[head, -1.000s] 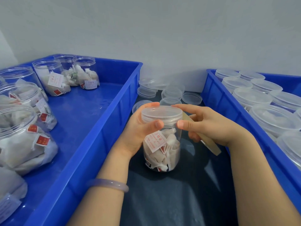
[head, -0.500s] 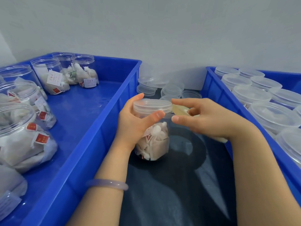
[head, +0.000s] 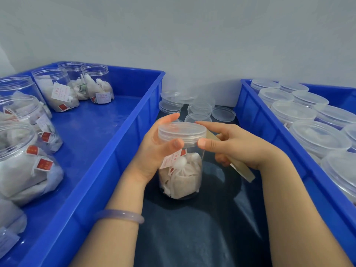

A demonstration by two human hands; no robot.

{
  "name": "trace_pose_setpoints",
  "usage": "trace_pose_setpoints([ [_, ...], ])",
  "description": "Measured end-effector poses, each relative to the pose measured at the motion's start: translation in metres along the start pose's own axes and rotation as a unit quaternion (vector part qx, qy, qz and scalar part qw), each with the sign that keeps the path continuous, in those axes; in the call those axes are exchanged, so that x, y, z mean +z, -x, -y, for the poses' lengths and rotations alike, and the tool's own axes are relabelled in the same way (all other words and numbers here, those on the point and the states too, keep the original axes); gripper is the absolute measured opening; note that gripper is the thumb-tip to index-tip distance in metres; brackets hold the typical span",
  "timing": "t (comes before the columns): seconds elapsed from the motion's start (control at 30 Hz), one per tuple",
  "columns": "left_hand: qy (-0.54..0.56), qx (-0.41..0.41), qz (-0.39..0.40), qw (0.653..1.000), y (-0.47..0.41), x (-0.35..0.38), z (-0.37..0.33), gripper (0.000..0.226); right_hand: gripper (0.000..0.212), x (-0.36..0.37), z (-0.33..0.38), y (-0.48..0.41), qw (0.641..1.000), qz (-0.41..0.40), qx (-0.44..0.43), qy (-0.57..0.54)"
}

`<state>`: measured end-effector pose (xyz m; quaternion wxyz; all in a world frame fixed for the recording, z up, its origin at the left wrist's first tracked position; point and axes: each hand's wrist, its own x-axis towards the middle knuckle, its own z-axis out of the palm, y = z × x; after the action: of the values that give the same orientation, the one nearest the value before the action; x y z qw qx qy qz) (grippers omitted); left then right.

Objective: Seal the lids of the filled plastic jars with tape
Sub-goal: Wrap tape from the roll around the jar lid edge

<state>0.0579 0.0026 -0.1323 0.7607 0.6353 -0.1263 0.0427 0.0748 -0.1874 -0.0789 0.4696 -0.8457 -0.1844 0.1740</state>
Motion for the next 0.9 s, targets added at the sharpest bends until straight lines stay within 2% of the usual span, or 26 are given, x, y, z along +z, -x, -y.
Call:
trace_pose_setpoints([
  [0.07,-0.052,0.010,-0.008,0.999,0.001,-0.001,-0.001,0.112,0.079,-0.002,0.000,0.001,1.000,0.005,-0.004,-0.019],
  [0.17,-0.150,0.033,-0.042,0.987,0.003,0.000,-0.003,0.111,0.067,-0.004,0.000,0.003,1.000,-0.011,-0.010,0.019],
  [0.23,-0.186,0.034,-0.068,0.980,0.002,0.006,-0.003,0.118,0.057,-0.003,0.001,0.001,0.998,-0.024,-0.023,0.048],
  [0.27,-0.189,0.039,-0.086,0.977,0.001,0.008,-0.002,0.113,0.054,-0.001,0.002,-0.001,0.998,-0.024,-0.028,0.058],
  [0.37,-0.129,0.046,-0.119,0.984,0.000,0.006,0.003,0.090,0.068,0.000,0.006,0.000,0.998,-0.006,-0.027,0.054],
  [0.47,-0.062,0.042,-0.101,0.992,-0.001,-0.002,0.005,0.082,0.084,-0.008,0.009,0.008,0.994,-0.042,-0.034,0.092],
  [0.6,-0.025,0.041,-0.060,0.997,0.001,-0.002,0.007,0.092,0.085,-0.010,0.009,0.011,0.992,-0.080,-0.042,0.092],
  [0.77,0.016,0.023,-0.024,0.999,0.001,-0.004,0.007,0.097,0.092,-0.003,0.002,0.002,0.997,-0.055,-0.028,0.041],
  [0.9,-0.020,0.010,-0.009,1.000,0.000,-0.003,0.001,0.105,0.084,0.000,-0.002,-0.001,0.999,-0.023,-0.037,0.004],
])
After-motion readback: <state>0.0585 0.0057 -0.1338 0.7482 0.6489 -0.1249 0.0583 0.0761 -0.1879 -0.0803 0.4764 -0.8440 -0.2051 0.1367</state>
